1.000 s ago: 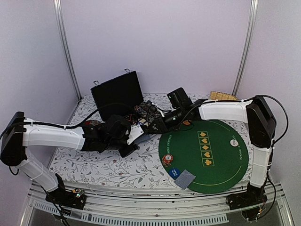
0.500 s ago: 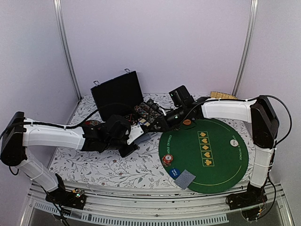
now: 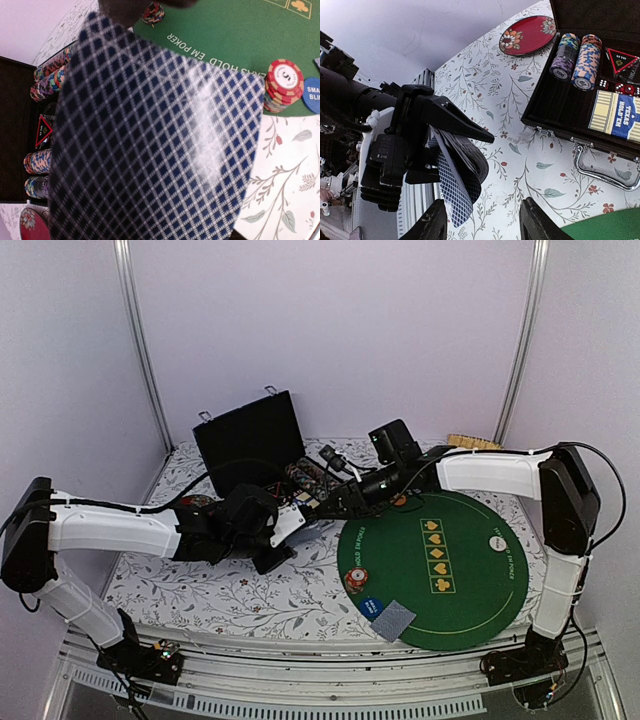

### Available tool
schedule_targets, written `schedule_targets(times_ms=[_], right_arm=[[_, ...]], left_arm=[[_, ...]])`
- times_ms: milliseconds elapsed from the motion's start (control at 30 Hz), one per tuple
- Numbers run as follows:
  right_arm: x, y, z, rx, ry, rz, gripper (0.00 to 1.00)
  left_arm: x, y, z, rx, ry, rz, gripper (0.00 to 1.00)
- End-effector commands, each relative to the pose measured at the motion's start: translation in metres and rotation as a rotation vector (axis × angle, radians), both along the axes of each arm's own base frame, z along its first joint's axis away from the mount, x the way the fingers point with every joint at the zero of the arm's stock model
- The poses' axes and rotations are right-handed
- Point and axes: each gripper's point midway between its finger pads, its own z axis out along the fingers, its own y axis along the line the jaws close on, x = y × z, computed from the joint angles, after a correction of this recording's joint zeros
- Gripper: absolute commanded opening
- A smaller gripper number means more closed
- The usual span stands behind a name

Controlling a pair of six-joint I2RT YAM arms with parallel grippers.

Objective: Distribute texas hold em gaming equipment
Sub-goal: Pick up the poker card from the face-down deck piles.

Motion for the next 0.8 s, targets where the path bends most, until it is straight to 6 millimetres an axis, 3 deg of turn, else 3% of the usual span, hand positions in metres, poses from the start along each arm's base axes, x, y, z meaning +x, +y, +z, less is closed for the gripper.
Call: schedule_targets(times_ms=[0,167,267,467,567,700,767], right_arm=[[-0.010,0.008,0.019,0.082,-0.013,0.045,0.54],[-0.010,0.014,0.009,0.085,0.014,0.051,0.54],[-0.009,0.016,0.006,0.086,0.024,0.054,0.46],[-0.009,0.019,-0.005,0.073,0.047,0.057,0.43],[-0.013,0.021,-0.007,0.073,0.056,0.075,0.35],[-0.013,0.019,-0.005,0.065,0.043,0.065,0.11],[-0.010,0.016,-0.005,0.045,0.029,0.042,0.08]], left_arm=[[0.004,-0.004,0.008,-0.023,-0.015,0.000,0.49],[0.004,-0.004,0.008,-0.025,-0.012,-0.001,0.49],[0.004,-0.005,0.008,-0.025,-0.012,-0.001,0.49],[0.004,-0.005,0.009,-0.029,-0.013,-0.003,0.49],[0.004,-0.005,0.010,-0.030,-0.012,-0.005,0.49],[0.004,-0.005,0.010,-0.030,-0.013,-0.002,0.49],[0.004,-0.005,0.009,-0.029,-0.012,-0.002,0.49]])
